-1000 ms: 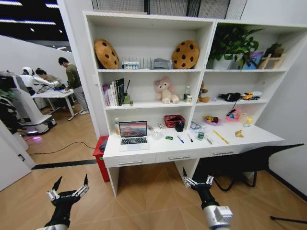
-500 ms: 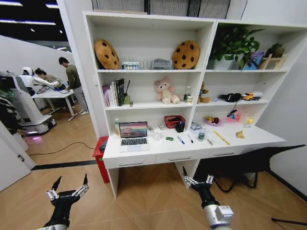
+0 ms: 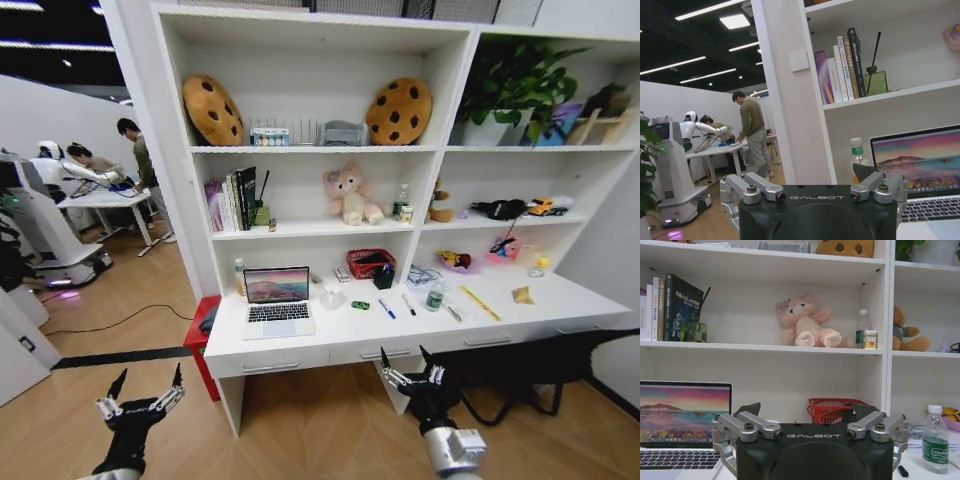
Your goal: Organize the objects on the table.
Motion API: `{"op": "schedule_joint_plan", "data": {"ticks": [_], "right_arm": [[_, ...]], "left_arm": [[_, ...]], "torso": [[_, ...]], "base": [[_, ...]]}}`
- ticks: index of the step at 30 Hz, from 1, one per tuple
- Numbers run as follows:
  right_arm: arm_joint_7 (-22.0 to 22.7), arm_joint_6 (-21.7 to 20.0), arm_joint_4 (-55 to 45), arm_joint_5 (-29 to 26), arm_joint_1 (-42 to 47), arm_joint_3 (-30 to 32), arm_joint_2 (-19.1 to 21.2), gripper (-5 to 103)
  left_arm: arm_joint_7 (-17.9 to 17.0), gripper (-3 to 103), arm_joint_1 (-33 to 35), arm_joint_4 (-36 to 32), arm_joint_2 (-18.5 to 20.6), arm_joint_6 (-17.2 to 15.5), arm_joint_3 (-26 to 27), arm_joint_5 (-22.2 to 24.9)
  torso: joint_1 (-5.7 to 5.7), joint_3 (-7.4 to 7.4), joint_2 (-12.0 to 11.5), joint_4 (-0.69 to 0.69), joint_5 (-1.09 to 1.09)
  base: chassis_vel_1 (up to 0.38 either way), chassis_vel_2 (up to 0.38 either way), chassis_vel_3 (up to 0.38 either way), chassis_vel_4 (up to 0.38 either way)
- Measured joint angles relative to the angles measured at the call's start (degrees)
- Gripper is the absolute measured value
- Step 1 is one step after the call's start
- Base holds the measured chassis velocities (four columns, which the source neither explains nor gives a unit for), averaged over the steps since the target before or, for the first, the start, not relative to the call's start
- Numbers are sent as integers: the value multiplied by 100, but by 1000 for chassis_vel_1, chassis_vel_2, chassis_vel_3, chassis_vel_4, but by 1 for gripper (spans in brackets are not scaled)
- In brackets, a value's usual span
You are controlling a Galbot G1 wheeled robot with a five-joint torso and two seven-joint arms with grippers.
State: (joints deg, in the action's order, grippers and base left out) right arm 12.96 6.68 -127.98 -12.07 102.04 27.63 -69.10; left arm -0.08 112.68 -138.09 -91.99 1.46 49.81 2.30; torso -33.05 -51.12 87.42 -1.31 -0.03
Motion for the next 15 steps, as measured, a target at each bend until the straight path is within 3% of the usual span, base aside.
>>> {"op": "schedule_joint_plan", "data": {"ticks": [8, 15], "right_arm": [[-1, 90, -20, 119, 13, -32, 17, 100], [126, 126, -36, 112, -8, -21, 66, 100]], "left_arm": [[5, 97, 23, -8, 10, 0, 2, -3], [49, 97, 41, -14, 127, 0, 37, -2]], "torso": [[-8, -3, -4, 2, 4], [-7, -3, -4, 0, 5]], "base": [[-347, 348, 339, -343], [-182, 184, 119, -73]]}}
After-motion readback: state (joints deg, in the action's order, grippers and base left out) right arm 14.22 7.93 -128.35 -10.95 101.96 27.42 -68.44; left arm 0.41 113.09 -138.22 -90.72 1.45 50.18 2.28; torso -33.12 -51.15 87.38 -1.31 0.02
